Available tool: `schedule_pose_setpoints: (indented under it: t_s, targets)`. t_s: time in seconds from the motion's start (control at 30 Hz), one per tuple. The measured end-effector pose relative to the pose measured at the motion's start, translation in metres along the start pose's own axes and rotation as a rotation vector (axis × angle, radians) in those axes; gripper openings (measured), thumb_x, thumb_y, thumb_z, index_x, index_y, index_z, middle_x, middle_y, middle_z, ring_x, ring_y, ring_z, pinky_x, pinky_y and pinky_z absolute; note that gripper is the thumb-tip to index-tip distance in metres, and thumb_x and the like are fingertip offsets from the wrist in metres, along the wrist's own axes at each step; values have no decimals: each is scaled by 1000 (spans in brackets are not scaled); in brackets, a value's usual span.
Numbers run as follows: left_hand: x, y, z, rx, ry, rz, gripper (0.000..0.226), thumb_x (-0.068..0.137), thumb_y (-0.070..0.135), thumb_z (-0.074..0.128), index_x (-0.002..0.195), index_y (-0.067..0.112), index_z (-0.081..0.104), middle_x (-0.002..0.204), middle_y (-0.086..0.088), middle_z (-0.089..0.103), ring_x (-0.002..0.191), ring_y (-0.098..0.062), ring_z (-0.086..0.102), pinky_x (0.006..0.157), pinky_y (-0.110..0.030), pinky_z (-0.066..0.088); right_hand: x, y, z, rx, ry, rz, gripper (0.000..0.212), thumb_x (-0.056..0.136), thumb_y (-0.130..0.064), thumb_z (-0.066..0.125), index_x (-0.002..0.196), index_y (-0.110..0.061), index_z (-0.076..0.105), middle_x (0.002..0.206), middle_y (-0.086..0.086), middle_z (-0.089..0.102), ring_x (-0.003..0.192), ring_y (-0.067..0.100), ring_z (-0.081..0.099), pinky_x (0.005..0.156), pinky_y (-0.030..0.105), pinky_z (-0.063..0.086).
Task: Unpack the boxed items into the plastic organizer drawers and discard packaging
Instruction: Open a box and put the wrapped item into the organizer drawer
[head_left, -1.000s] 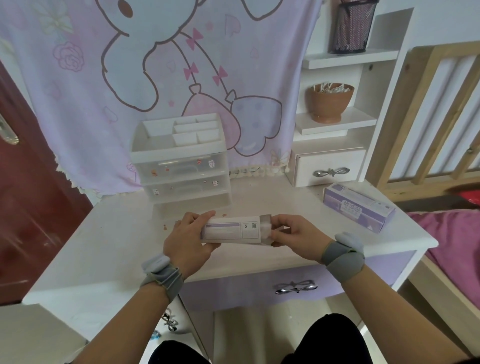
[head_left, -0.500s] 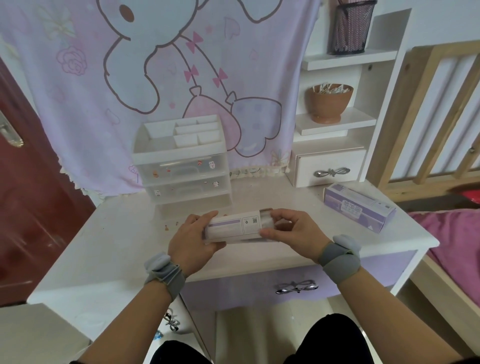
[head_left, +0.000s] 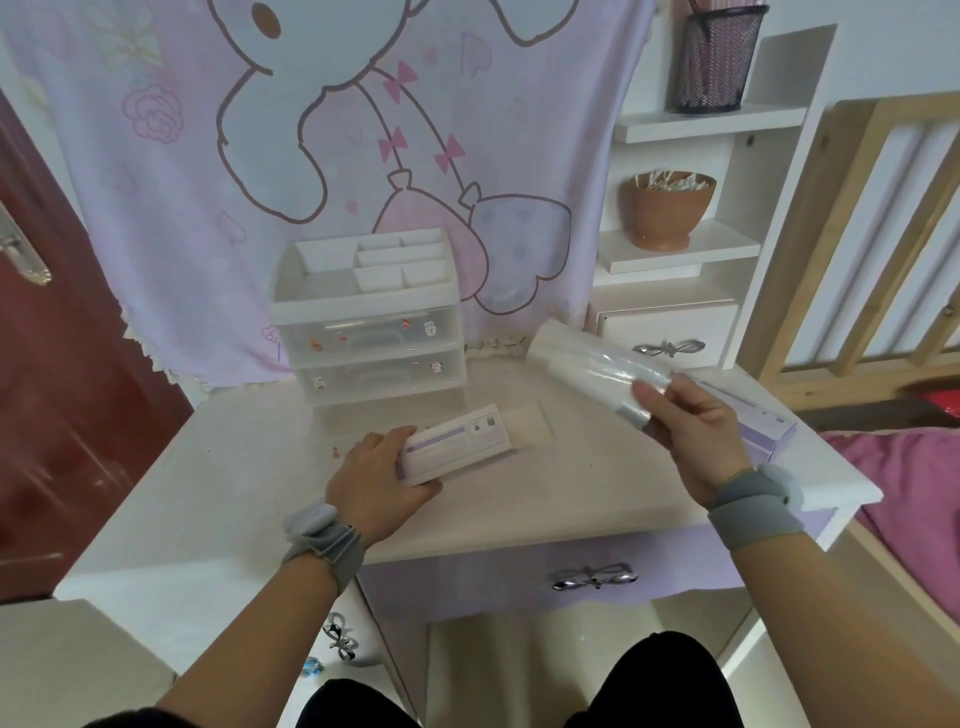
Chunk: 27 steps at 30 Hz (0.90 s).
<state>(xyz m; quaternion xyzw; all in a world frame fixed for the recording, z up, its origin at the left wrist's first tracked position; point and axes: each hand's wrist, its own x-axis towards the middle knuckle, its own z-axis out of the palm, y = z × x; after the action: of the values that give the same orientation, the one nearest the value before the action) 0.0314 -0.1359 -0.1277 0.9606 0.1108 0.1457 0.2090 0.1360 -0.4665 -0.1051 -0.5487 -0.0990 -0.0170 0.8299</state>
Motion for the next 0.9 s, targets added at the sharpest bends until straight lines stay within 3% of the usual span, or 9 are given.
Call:
schedule_pose_setpoints:
  t_s: [0.13, 0.27, 0.37, 0.47, 0.57, 0.63, 0.7, 0.8, 0.9]
  targets:
    - [6, 20, 13, -62, -2, 31, 74, 70, 57, 73, 135, 31, 46, 113, 1, 54, 98, -21, 58, 83, -31, 48, 5, 3, 7, -13, 13, -3, 26, 80, -11, 74, 102, 2, 69, 98, 13, 65, 96, 23, 69, 82, 33, 58]
    - [8, 33, 22, -308, -80, 61, 101, 67, 59, 78, 148, 22, 30, 138, 0, 37, 103, -16, 58, 88, -26, 47, 8, 6, 15, -19, -8, -17, 27, 81, -12, 74, 104, 1, 69, 88, 5, 69, 93, 20, 69, 79, 31, 58]
    - [8, 27, 21, -325, 9, 67, 85, 77, 55, 72, 146, 21, 33, 141, 0, 37, 96, -10, 59, 82, -24, 45, 13, 11, 24, -34, -5, -1, 29, 83, -11, 73, 111, -5, 70, 91, 3, 73, 92, 18, 70, 80, 32, 58]
    - [12, 7, 12, -269, 162, 3, 68, 85, 42, 68, 141, 20, 38, 130, -2, 46, 83, -12, 60, 78, -30, 48, 18, 15, 41, -65, -27, 6, 22, 83, -11, 73, 105, -9, 73, 98, 7, 72, 94, 19, 70, 79, 31, 58]
    - [18, -18, 4, -224, 221, -133, 70, 85, 39, 66, 144, 20, 33, 103, -1, 54, 76, -16, 56, 73, -32, 46, 26, 21, 66, -201, -47, -10, 19, 79, -16, 77, 97, -13, 74, 98, 7, 70, 89, 19, 70, 76, 32, 60]
    - [23, -39, 0, -189, 166, -217, 78, 85, 40, 64, 148, 22, 24, 101, -3, 56, 82, -18, 54, 74, -31, 42, 33, 31, 90, -338, -74, -27, 35, 76, -21, 80, 108, -10, 72, 102, 8, 69, 82, 17, 69, 77, 33, 60]
    - [24, -52, -3, -136, 57, -274, 83, 84, 43, 63, 151, 24, 17, 108, -5, 56, 89, -21, 55, 78, -31, 41, 35, 38, 111, -474, -139, -106, 34, 75, -24, 81, 107, -14, 73, 105, 7, 69, 87, 19, 70, 81, 29, 59]
    - [22, -67, -5, -104, -28, -281, 66, 84, 40, 62, 142, 25, 33, 109, -4, 55, 91, -22, 56, 77, -30, 41, 39, 53, 147, -650, -304, -228, 24, 77, -25, 80, 100, -26, 73, 103, -3, 67, 89, 19, 69, 83, 24, 56]
    - [16, -72, -5, -148, -6, -232, 50, 83, 32, 62, 129, 25, 43, 99, -1, 55, 83, -20, 57, 74, -30, 44, 44, 68, 171, -874, -451, -322, 24, 80, -27, 77, 103, -23, 75, 99, -6, 62, 79, 14, 65, 80, 20, 52]
